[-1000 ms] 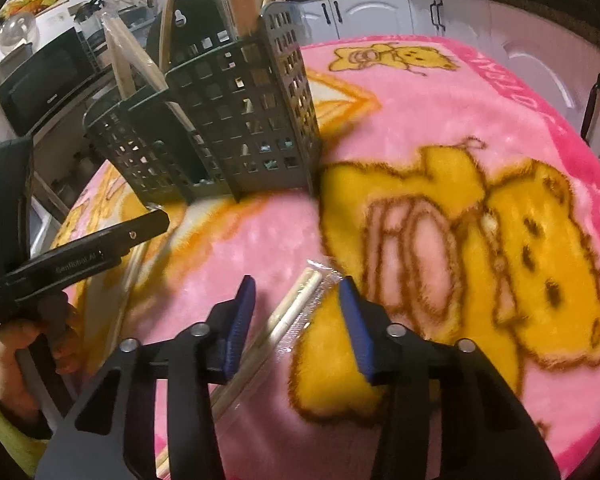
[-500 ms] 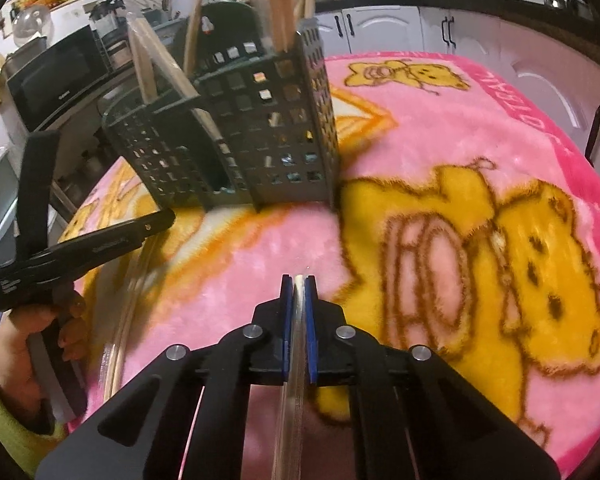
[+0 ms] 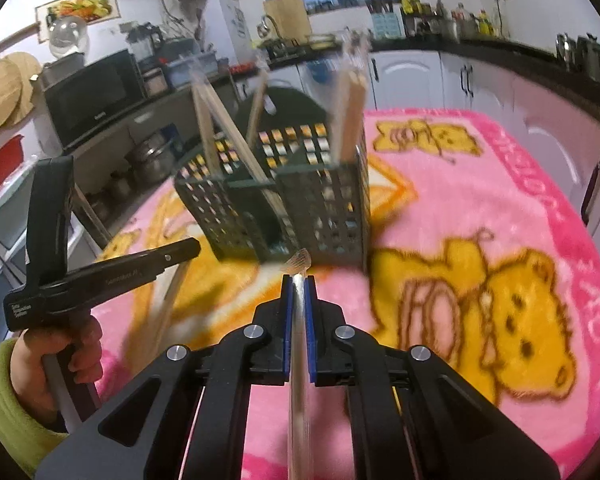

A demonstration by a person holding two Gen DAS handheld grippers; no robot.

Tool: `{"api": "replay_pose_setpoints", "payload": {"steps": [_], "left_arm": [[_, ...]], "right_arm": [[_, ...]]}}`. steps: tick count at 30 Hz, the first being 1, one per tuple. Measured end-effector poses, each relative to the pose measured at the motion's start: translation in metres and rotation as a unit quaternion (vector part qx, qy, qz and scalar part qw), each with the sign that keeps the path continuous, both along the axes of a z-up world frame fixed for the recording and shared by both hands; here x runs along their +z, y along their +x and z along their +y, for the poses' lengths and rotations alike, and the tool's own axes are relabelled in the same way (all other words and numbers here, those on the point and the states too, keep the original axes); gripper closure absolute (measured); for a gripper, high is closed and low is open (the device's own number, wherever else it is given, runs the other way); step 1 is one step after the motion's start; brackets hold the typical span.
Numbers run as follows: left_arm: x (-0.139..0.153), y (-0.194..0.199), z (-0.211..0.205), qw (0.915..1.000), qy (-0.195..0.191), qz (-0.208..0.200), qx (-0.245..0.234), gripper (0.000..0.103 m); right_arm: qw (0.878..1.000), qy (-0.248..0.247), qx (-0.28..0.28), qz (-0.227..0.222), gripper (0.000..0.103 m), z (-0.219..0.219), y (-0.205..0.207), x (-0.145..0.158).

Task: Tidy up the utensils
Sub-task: 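Lift both wrapped chopsticks upright and carry them above the green caddy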

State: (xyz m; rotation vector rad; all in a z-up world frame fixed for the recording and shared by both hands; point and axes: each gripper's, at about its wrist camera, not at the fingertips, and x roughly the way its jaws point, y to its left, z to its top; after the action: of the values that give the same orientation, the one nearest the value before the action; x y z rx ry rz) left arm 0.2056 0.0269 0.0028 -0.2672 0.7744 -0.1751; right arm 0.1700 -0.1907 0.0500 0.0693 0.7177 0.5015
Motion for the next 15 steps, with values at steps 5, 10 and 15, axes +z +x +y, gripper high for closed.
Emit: {"api": "replay_pose_setpoints", "payload": {"steps": [5,10,15], "left_arm": [[0.035,-0.016,-0.01,0.9988,-0.02,-0.043,-0.014,0.1],[0.065,-0.025,-0.016,0.9962,-0.021,-0.081,-0.024,0.1],[0.094,-0.028,-0.02,0.9926,-0.021,-0.114,-0.034,0.1]], "right_arm": [[0.999,0.013,0.009,-0.035,0.097,-0.001,-0.009,0.027],[0.997,0.02,0.015,-0.069,0.097,-0.001,-0.016,0.052],[0.994,0.031,0.017,-0.099,0.097,0.0,-0.023,0.073]]}}
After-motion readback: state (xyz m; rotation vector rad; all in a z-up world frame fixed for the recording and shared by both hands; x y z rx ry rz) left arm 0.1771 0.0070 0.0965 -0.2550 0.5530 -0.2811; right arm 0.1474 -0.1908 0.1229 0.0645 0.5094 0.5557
